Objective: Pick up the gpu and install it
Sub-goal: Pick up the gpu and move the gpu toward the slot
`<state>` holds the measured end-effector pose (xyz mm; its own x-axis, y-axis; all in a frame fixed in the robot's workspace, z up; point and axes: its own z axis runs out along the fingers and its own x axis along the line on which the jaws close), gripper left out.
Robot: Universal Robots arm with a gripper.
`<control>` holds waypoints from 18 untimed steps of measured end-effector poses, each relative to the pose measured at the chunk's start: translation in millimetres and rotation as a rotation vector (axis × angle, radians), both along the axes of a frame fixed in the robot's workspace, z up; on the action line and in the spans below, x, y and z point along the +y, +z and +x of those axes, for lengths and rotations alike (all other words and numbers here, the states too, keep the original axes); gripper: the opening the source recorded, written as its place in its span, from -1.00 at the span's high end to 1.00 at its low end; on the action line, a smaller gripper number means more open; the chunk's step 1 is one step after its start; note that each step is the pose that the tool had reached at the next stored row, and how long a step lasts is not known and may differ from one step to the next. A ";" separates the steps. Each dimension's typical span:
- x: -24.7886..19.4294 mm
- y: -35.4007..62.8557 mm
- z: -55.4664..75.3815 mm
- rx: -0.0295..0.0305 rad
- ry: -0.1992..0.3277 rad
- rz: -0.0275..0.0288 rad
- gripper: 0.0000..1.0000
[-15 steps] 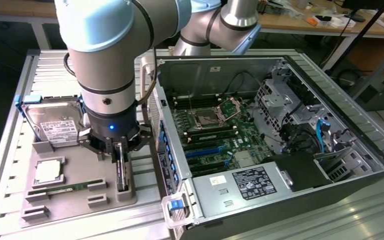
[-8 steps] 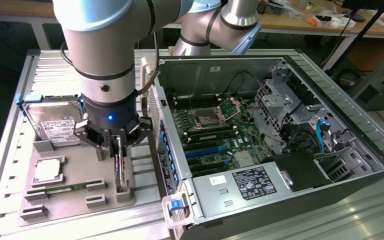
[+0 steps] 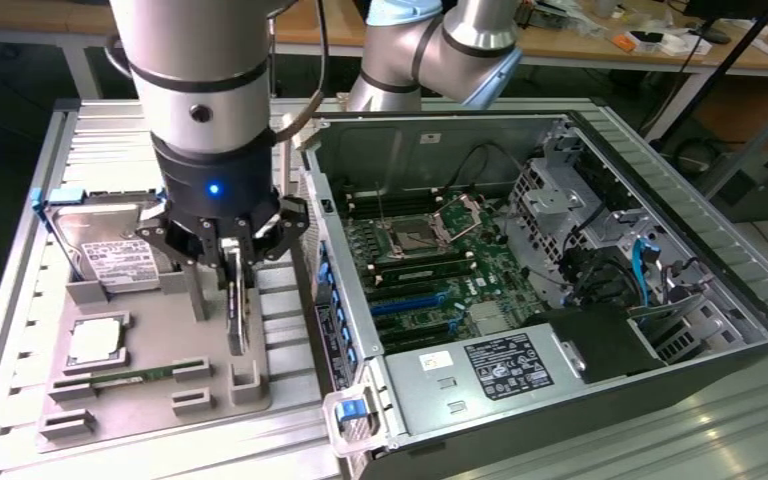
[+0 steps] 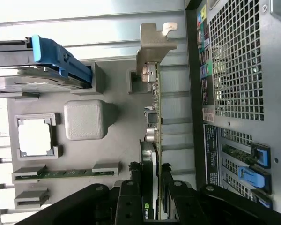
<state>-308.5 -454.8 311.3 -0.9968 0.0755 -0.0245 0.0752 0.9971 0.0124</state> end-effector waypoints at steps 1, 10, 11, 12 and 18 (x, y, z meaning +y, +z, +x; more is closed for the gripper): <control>0.0 4.6 0.0 -0.0001 0.000 0.0000 0.45; 0.0 49.2 0.0 -0.0001 0.000 0.0000 0.45; 0.0 54.6 0.0 0.0000 0.000 0.0000 0.45; 0.0 61.7 0.0 0.0000 0.000 0.0000 0.45; 0.0 109.8 0.0 0.0000 0.000 0.0000 0.45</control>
